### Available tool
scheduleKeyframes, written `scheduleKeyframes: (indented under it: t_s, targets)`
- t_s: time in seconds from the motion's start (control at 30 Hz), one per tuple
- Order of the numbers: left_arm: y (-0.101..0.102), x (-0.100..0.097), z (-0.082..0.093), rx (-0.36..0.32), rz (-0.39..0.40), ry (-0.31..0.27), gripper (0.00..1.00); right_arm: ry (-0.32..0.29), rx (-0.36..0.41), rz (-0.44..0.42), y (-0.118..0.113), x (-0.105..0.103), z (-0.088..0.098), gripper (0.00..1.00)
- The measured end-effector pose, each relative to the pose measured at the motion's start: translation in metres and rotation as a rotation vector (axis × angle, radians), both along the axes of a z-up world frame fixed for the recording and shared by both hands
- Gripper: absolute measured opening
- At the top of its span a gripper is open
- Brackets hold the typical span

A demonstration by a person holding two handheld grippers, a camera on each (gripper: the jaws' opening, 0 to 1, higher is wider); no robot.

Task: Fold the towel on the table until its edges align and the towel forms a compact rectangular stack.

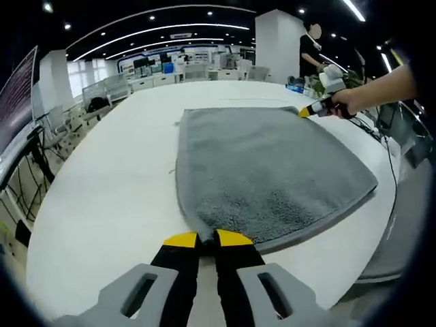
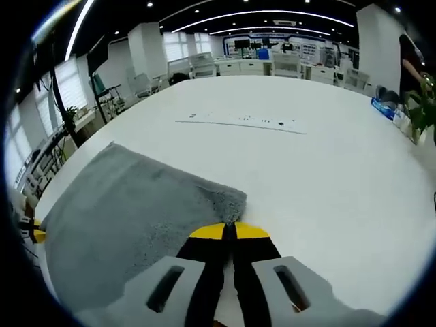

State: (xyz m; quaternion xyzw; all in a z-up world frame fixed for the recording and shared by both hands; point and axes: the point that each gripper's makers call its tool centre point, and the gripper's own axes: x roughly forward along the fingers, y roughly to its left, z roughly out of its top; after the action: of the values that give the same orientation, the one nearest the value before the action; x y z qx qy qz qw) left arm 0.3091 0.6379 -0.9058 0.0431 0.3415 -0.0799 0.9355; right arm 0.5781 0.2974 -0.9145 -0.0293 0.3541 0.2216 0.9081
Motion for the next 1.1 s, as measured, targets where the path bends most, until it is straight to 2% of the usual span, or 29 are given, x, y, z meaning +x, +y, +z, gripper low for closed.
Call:
scheduleKeyframes:
  t_s: [0.13,0.2,0.53,0.67,0.73,0.87,0.97,1.1]
  targets:
    - [-0.031,-0.007,-0.002,-0.023,-0.017,0.015,0.08,0.010,0.000,-0.016,-0.030,-0.007,0.000,0.00]
    - [-0.048,-0.012,-0.004,-0.094,-0.036,0.036,0.08,0.009,-0.010,-0.015,-0.041,-0.009,0.001,0.00]
    - [-0.109,-0.022,-0.007,-0.041,-0.061,0.065,0.08,0.011,-0.025,0.038,-0.093,-0.009,-0.001,0.00]
    - [-0.127,-0.022,-0.005,-0.009,-0.066,0.068,0.08,-0.006,-0.030,0.071,-0.109,-0.006,-0.001,0.00]
    - [-0.135,-0.022,-0.003,-0.003,-0.103,0.078,0.08,-0.009,-0.030,0.076,-0.115,-0.004,-0.001,0.00]
    - [-0.140,-0.022,-0.002,-0.007,-0.124,0.103,0.08,-0.022,-0.028,0.105,-0.123,-0.001,0.000,0.01]
    - [-0.147,-0.021,-0.001,0.047,-0.183,0.108,0.07,-0.050,-0.017,0.122,-0.124,-0.002,0.000,0.01]
    - [-0.147,-0.021,-0.001,0.077,-0.217,0.123,0.07,-0.064,0.005,0.126,-0.124,-0.001,-0.001,0.01]
